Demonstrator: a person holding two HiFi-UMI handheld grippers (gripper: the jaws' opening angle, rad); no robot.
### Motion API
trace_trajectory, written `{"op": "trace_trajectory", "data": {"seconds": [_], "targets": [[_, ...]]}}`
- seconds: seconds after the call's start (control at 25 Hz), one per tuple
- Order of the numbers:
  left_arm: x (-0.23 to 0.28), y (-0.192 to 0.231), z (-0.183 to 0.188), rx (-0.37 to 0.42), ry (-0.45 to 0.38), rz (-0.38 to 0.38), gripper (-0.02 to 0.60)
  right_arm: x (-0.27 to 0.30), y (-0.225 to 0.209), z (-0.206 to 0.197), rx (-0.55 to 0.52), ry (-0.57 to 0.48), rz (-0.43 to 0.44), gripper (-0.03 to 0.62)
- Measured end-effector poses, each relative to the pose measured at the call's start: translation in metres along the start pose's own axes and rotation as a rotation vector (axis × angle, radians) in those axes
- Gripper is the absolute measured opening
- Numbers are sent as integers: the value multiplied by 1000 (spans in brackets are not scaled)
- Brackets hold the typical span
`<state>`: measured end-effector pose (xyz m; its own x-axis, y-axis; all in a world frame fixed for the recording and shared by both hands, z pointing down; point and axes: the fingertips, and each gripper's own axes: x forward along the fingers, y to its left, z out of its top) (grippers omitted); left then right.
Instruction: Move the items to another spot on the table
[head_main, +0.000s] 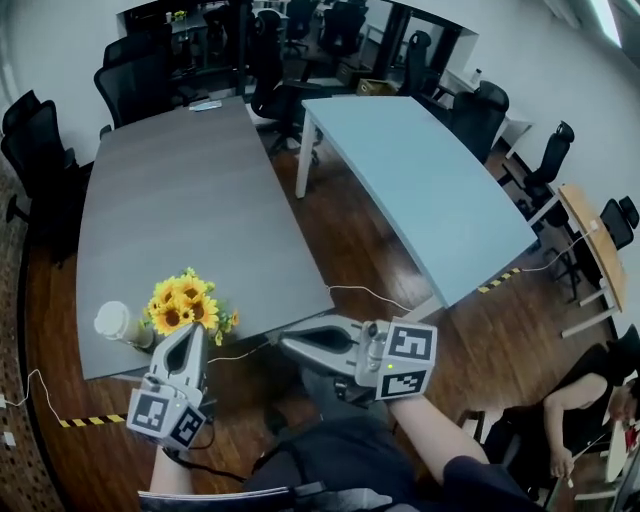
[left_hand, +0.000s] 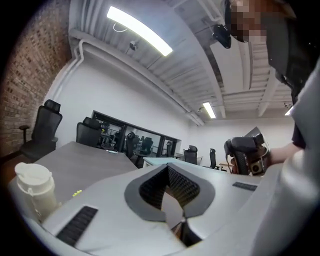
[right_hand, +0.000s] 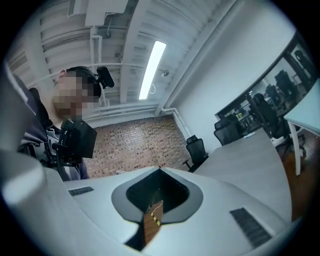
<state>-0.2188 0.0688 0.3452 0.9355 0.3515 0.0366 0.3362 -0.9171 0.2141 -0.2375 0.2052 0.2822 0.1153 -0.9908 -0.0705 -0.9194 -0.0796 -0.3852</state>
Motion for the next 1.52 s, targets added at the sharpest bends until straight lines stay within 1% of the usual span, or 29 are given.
{"op": "trace_trajectory", "data": {"seconds": [0.16,0.28,0.4,0.52,0.6,0.8,0.88,1.04,1.12,1.24,1.44,1.52], "targets": [[11,-15,-5,28,32,-35,-3,-30,-16,-1,-25,-41,-112,-22],[21,-31,2,47,41,-52,-2,-54,-27,9,-24,-72,-138,-22],[43,-55,1,68,71,-62,-2,-86,-40,21,-16,-96,-147,-23],[71,-93,-6,83,97,-67,-2,-129,-49,27,-23,-86,-134,-23],[92,-121,-12,101,108,-67,-2,-163,-63,30,-25,-86,-142,-23],[153,-192,-24,112,134,-51,0,-258,-96,53,-28,-126,-164,-23],[171,-223,-29,125,151,-61,0,-295,-102,58,-17,-141,-175,-23],[206,-283,-35,185,178,-103,0,-353,-116,63,-17,-153,-192,-23],[220,-303,-38,213,195,-123,2,-367,-122,63,-39,-152,-198,-23],[235,-318,-39,245,211,-143,2,-370,-125,61,-88,-139,-187,-22],[247,-324,-50,268,232,-154,2,-367,-131,57,-106,-106,-164,-21],[249,-320,-53,255,235,-156,2,-363,-138,57,-107,-88,-173,-21]]}}
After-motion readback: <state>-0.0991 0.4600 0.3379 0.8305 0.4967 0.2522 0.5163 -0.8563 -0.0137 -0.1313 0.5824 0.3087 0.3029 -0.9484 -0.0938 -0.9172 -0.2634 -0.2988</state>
